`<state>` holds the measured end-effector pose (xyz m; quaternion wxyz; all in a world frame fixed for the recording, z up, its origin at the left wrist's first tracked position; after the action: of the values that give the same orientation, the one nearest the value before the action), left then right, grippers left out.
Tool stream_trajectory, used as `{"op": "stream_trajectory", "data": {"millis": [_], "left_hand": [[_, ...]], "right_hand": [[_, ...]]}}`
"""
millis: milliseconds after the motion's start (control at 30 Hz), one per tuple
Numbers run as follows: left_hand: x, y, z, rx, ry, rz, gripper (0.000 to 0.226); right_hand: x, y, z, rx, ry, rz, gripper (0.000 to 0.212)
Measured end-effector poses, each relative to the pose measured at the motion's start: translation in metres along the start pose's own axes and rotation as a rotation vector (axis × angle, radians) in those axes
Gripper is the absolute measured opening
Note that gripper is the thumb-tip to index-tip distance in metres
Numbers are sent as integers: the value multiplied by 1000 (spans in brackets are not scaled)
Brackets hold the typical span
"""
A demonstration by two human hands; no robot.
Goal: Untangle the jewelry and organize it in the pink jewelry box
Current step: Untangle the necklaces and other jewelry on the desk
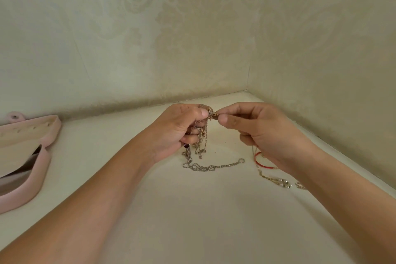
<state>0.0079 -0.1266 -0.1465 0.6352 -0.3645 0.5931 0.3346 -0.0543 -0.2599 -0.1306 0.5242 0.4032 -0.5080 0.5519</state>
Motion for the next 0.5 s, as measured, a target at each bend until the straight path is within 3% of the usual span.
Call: {"op": "stream_trajectory", "data": {"millis": [133, 300, 500], "left_hand": [[3, 2, -4, 61, 74, 69, 6], [3, 4, -11, 162, 161, 75, 20], [-1, 6, -10, 165, 195, 71, 24]], "right_hand": [[13, 5, 1, -64, 80, 97, 3], [14, 6, -3, -94, 96, 159, 5], [16, 7, -4, -110, 83, 193, 9]]}}
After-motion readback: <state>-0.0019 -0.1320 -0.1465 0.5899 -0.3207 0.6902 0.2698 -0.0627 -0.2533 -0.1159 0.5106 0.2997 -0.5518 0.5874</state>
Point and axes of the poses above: each hand's wrist, its own y-axis away from the middle knuckle, its own z-axis out of the back of the hand, x = y × z, the point moved 5 cm from there along -y, towards the middle knuckle, and after that the axes turned 4 degrees about -x, right-handed, at the moved point
